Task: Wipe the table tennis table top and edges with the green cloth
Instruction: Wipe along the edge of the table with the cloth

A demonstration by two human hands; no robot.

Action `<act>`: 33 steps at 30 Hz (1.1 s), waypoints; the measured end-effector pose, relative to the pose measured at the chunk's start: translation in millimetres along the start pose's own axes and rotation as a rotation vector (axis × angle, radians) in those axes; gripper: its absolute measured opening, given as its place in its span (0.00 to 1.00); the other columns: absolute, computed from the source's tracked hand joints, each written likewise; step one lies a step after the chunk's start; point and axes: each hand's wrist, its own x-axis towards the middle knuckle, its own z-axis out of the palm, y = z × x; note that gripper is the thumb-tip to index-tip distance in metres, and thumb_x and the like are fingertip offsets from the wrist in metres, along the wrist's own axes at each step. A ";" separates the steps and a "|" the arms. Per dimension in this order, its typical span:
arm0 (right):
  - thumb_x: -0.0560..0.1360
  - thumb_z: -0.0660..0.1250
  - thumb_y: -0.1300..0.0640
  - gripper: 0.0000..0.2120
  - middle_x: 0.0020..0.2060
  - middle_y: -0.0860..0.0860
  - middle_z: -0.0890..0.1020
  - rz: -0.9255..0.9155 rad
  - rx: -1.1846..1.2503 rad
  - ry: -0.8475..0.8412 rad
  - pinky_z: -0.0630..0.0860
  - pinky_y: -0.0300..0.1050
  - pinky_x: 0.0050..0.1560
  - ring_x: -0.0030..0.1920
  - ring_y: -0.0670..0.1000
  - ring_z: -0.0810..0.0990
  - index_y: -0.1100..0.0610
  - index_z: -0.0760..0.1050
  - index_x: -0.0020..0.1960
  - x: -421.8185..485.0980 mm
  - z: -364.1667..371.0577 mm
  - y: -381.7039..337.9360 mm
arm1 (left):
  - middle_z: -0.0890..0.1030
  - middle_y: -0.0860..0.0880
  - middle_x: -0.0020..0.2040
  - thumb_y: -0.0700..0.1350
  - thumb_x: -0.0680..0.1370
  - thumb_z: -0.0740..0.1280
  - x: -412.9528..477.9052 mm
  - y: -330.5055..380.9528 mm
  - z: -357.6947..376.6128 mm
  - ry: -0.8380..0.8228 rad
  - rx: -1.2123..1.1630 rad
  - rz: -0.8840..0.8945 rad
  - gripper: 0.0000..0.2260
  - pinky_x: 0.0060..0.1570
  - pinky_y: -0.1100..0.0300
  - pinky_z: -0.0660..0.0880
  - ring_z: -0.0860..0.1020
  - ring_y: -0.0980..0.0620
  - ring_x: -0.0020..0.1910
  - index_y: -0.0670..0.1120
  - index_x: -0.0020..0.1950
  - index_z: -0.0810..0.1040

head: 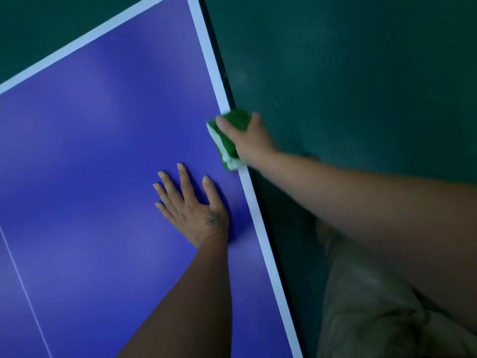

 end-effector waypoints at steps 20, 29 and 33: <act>0.79 0.69 0.32 0.38 0.73 0.54 0.75 0.116 -0.066 0.160 0.72 0.55 0.73 0.73 0.58 0.74 0.55 0.66 0.78 -48.4 21.0 26.5 | 0.57 0.49 0.88 0.57 0.86 0.62 1.2 -2.7 2.3 -0.016 -0.014 -0.003 0.28 0.84 0.37 0.52 0.53 0.46 0.88 0.54 0.86 0.65; 0.79 0.65 0.27 0.40 0.71 0.55 0.77 0.065 -0.122 0.046 0.78 0.56 0.66 0.66 0.60 0.80 0.57 0.65 0.75 85.3 5.2 -120.6 | 0.57 0.48 0.88 0.56 0.86 0.62 2.4 -5.0 5.2 -0.018 0.003 0.012 0.28 0.84 0.36 0.54 0.54 0.44 0.88 0.52 0.86 0.66; 0.80 0.70 0.32 0.36 0.70 0.56 0.77 0.044 -0.123 0.018 0.77 0.53 0.64 0.65 0.59 0.80 0.58 0.67 0.75 75.2 -2.0 -101.0 | 0.56 0.47 0.89 0.56 0.85 0.61 4.7 -5.1 2.7 -0.057 0.015 0.003 0.29 0.83 0.35 0.54 0.55 0.42 0.88 0.51 0.86 0.65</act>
